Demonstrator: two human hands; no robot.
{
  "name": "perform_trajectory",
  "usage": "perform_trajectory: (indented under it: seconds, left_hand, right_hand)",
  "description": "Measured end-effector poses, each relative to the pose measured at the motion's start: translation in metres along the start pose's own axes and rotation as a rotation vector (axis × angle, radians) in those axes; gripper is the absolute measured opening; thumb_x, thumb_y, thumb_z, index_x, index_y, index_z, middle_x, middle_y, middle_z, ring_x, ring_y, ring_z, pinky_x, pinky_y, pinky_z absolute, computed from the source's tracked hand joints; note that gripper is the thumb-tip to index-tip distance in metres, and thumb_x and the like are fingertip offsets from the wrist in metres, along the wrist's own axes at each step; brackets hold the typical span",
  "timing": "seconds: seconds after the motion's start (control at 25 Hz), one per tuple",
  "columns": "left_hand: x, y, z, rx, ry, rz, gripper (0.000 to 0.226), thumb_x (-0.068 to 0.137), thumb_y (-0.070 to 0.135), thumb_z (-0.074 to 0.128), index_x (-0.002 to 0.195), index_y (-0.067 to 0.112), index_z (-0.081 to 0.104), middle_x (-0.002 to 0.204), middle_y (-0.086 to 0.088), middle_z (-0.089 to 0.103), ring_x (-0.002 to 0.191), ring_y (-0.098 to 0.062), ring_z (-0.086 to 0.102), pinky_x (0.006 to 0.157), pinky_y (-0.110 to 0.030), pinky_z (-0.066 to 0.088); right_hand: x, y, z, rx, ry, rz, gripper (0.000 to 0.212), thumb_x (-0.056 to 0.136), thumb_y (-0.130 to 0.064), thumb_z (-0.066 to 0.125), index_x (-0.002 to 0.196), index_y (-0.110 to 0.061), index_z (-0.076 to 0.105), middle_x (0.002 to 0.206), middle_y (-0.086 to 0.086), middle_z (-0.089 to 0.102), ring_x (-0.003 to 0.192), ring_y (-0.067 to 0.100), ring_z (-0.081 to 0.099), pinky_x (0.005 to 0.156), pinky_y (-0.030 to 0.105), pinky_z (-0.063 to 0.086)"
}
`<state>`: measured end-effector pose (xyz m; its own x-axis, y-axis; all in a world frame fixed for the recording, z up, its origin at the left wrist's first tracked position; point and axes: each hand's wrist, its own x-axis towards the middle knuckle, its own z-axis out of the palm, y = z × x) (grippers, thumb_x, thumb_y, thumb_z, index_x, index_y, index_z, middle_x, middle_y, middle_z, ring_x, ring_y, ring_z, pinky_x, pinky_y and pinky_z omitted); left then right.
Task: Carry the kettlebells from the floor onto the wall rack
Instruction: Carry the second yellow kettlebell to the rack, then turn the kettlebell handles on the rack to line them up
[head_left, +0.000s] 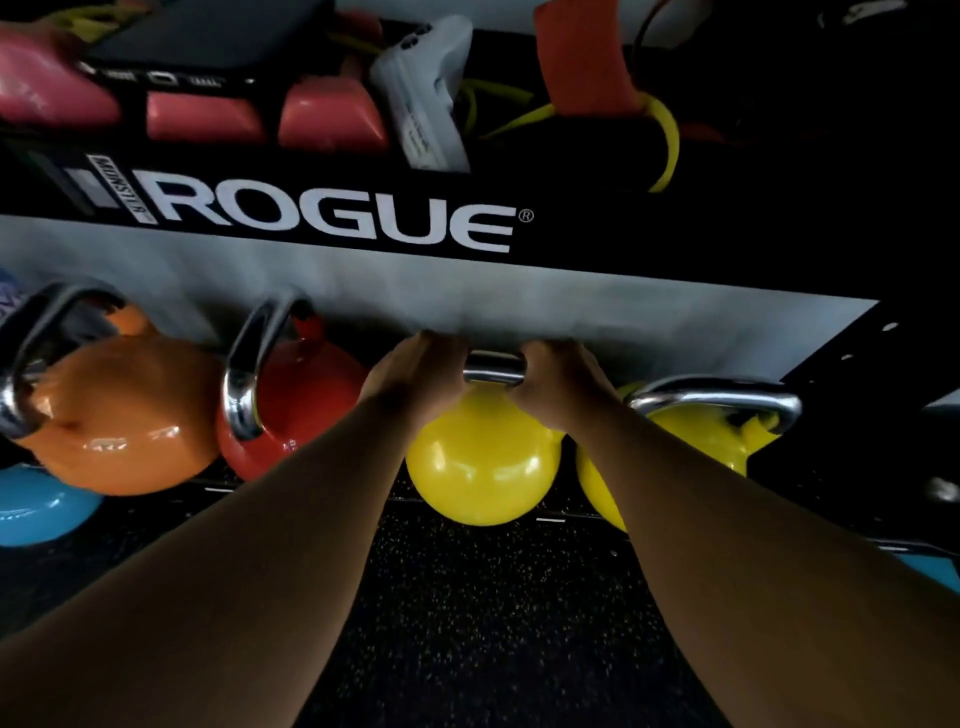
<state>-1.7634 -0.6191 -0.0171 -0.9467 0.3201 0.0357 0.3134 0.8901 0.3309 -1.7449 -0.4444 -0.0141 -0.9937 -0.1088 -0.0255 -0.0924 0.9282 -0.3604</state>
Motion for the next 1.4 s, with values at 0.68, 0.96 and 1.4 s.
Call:
perform_trajectory:
  seconds: [0.68, 0.96, 1.4]
  left_hand:
    - [-0.036, 0.020, 0.006, 0.212, 0.197, 0.040, 0.082, 0.066, 0.032, 0.074, 0.138, 0.025, 0.035, 0.133, -0.011, 0.045, 0.118, -0.037, 0.048, 0.094, -0.051, 0.045]
    - [-0.088, 0.143, 0.038, 0.360, 0.193, 0.276, 0.069, 0.064, 0.021, 0.064, 0.132, 0.013, 0.053, 0.129, -0.017, 0.055, 0.115, -0.041, 0.049, 0.105, -0.056, 0.034]
    - [-0.072, 0.401, 0.069, 0.428, -0.079, 0.523, 0.040, 0.073, 0.024, 0.058, 0.112, 0.018, 0.059, 0.114, -0.006, 0.057, 0.108, -0.032, 0.055, 0.083, -0.043, 0.044]
  right_hand:
    - [-0.052, 0.025, -0.018, -0.100, 0.066, -0.144, 0.068, 0.088, -0.036, 0.063, 0.148, -0.019, 0.035, 0.138, 0.015, 0.048, 0.126, 0.036, 0.042, 0.102, 0.043, 0.037]
    - [-0.152, 0.109, -0.074, -0.260, 0.095, -0.258, 0.062, 0.086, -0.025, 0.060, 0.145, -0.019, 0.043, 0.145, 0.013, 0.047, 0.137, 0.036, 0.034, 0.117, 0.047, 0.021]
    - [-0.305, 0.325, -0.204, -0.293, 0.109, 0.067, 0.047, 0.089, -0.032, 0.054, 0.136, -0.027, 0.049, 0.132, 0.003, 0.054, 0.126, 0.028, 0.044, 0.101, 0.043, 0.036]
